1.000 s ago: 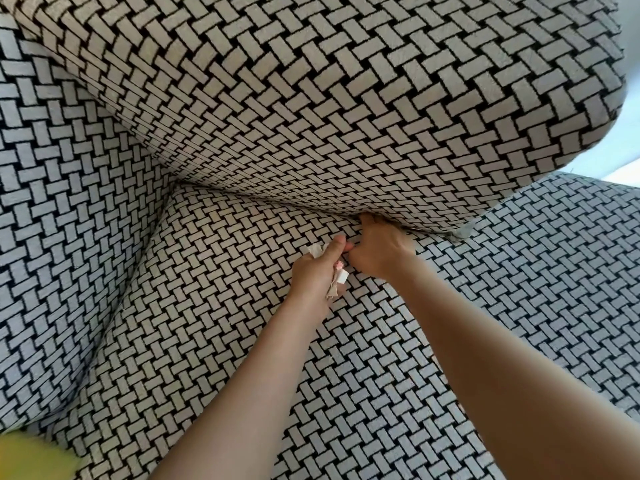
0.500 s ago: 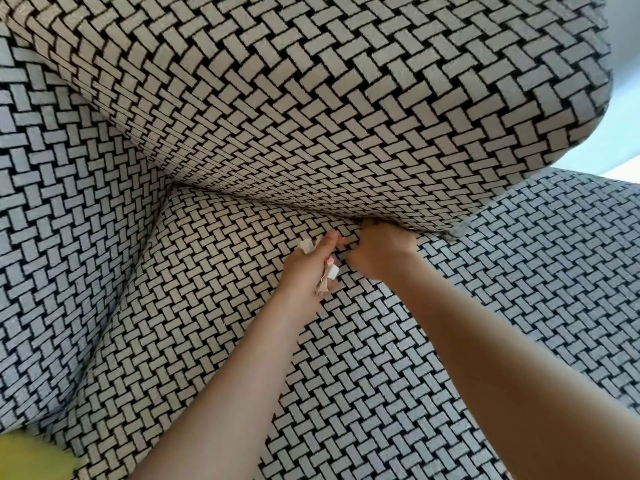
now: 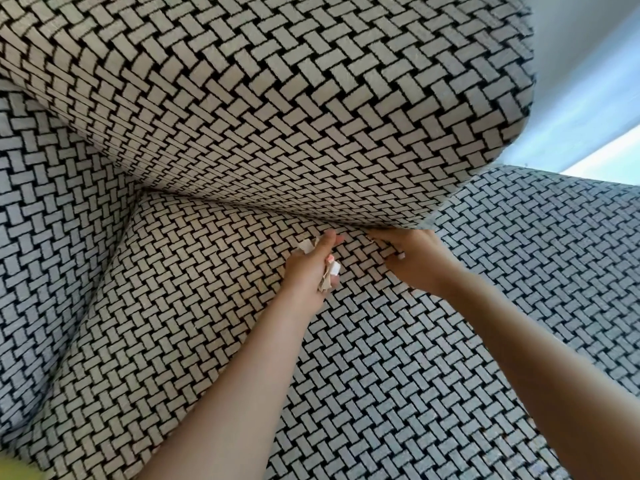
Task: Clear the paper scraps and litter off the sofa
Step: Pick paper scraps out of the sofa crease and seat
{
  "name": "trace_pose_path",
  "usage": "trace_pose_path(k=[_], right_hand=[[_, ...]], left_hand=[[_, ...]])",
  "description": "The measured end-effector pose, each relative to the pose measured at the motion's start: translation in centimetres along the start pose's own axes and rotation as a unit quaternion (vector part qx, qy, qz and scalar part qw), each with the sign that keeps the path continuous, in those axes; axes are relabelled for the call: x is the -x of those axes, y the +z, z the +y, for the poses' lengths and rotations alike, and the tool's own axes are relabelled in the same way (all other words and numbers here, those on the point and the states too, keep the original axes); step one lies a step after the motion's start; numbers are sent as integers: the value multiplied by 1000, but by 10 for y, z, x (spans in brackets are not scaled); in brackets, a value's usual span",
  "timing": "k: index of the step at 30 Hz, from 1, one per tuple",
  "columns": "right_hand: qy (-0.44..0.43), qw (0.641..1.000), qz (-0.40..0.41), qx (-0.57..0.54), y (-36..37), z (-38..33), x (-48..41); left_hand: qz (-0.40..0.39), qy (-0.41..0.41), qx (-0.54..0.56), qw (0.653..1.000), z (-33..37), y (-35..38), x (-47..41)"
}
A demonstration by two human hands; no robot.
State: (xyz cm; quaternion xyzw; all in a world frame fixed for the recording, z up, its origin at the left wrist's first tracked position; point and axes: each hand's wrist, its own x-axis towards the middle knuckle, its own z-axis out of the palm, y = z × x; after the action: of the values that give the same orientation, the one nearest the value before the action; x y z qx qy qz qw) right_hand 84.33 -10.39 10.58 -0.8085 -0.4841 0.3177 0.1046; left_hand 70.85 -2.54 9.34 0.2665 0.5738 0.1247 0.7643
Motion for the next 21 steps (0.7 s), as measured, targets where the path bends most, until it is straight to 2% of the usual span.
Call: trace_pose_path(k=[3,5,10,12,14,16,18,21], right_hand=[[4,999,-6,-48,-6,6,8],[1,999,10,-30,0,5,7],[40,979,195,-39,30,-3,-10],[54,968,244,-36,33,-9,-12],[49,966,254,-6,36,-12,-11],[21,972,225,61,38,-14,-11],[5,973,216,79,42,-13,-11],[6,966,258,-34,47,-17,-12]], left_hand=[[-4,-1,21,1000,0,4,3],[-1,10,22,1000,1,8,5],[14,26,-1,1000,0,11,8],[14,27,-13,999,0,10,8],[12,29,-19,999,0,9,8],[14,32,-26,999,0,8,8],[18,34,-27,999,-1,8,7],[21,30,-10,999,0,9,7]])
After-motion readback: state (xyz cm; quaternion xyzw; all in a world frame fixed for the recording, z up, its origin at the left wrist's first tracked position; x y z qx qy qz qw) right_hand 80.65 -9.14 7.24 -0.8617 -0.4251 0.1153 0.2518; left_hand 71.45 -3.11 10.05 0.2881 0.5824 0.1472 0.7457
